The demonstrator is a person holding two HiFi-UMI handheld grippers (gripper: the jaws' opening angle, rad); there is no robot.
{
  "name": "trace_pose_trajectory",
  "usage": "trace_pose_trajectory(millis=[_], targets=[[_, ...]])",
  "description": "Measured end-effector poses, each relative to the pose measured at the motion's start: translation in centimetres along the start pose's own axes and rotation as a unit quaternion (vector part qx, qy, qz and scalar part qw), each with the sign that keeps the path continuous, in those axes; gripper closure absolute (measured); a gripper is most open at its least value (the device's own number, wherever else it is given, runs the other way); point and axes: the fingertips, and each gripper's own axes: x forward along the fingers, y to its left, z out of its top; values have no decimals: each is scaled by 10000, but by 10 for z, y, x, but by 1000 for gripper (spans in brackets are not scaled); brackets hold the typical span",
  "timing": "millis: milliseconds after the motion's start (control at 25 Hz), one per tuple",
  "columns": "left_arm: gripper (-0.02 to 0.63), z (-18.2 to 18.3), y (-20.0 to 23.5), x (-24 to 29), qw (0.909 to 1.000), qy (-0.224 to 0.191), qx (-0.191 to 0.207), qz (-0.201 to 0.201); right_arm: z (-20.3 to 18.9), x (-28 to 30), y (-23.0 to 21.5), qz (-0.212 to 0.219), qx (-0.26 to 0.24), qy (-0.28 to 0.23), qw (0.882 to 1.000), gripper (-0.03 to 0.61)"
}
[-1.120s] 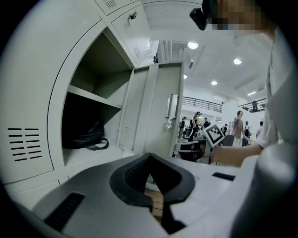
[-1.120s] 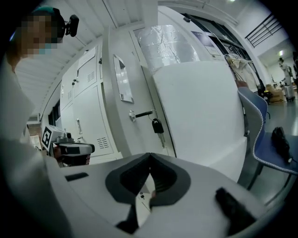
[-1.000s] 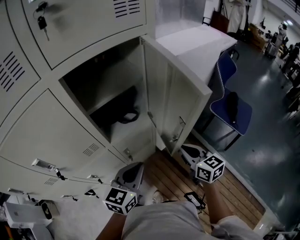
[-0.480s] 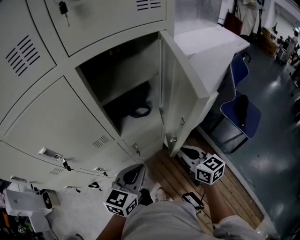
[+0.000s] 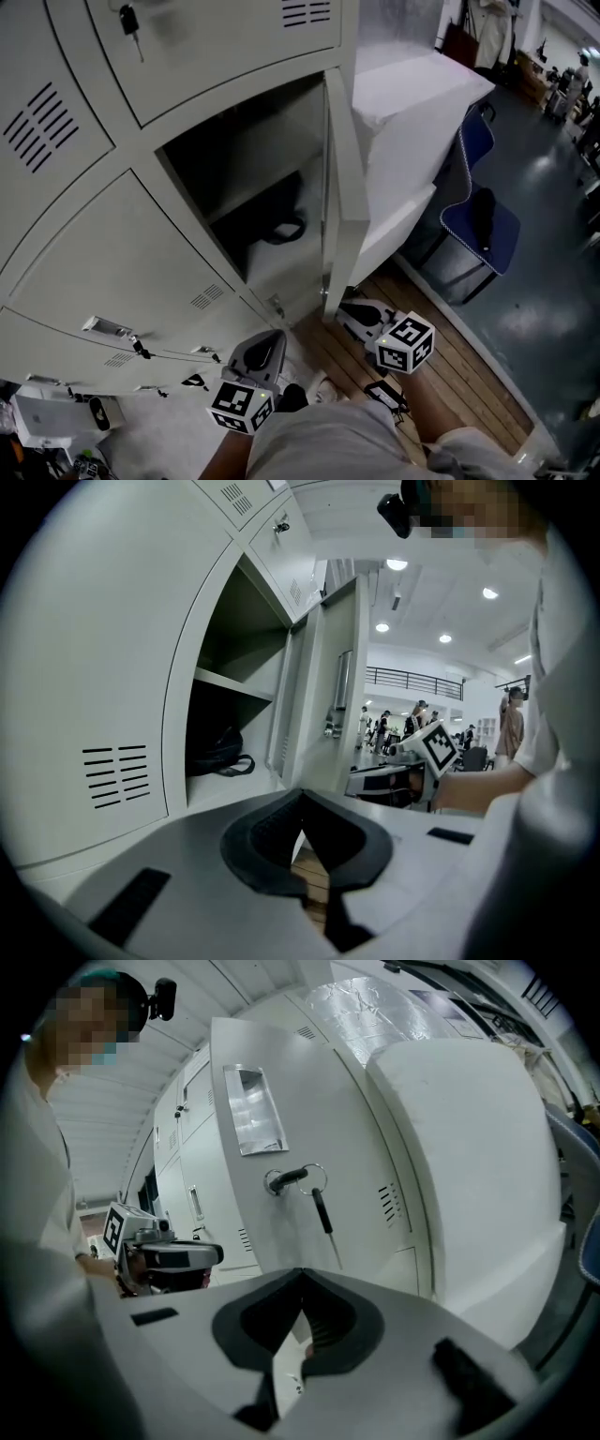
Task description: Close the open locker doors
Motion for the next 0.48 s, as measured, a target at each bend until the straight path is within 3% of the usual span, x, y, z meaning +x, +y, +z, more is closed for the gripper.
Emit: trace_pose_trajectory(millis=[480], targets=[[598,16,37,4,9999,-158,-47,36,9,43,24,315,-156,159,9993,551]])
